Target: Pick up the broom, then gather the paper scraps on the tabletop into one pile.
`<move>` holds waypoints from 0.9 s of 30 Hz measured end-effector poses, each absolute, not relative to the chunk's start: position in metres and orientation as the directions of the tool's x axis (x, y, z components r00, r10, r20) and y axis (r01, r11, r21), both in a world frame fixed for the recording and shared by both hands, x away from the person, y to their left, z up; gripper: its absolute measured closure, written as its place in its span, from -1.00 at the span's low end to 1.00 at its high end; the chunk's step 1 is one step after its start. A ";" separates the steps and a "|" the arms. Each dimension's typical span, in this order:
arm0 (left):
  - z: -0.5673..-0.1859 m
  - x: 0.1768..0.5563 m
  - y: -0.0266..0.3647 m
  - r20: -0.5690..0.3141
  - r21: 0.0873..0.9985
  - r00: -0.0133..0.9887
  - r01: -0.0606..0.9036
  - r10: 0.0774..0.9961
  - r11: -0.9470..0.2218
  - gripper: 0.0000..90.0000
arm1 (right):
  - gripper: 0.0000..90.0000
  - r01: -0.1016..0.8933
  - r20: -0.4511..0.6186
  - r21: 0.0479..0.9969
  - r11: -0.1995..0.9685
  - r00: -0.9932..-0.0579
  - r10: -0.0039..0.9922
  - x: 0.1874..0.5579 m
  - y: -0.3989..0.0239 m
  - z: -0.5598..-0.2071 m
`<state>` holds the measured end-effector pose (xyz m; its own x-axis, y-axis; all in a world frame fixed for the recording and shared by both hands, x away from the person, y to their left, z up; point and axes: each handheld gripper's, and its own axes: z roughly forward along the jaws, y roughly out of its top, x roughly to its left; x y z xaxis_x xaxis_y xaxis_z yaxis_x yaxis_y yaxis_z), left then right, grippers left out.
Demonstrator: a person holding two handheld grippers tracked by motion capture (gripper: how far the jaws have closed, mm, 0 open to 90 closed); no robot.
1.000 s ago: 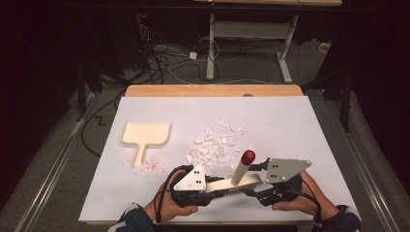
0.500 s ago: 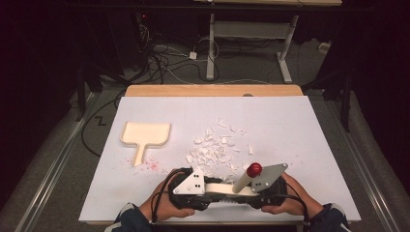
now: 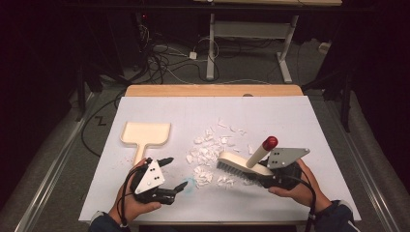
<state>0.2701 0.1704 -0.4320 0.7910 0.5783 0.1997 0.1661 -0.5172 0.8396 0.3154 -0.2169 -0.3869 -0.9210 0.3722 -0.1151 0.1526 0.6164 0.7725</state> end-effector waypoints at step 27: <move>-0.477 0.240 0.216 0.166 0.785 0.660 0.361 0.733 -0.504 -0.63 | 0.51 0.325 -0.372 0.706 0.629 -0.585 0.721 0.419 -0.251 -0.387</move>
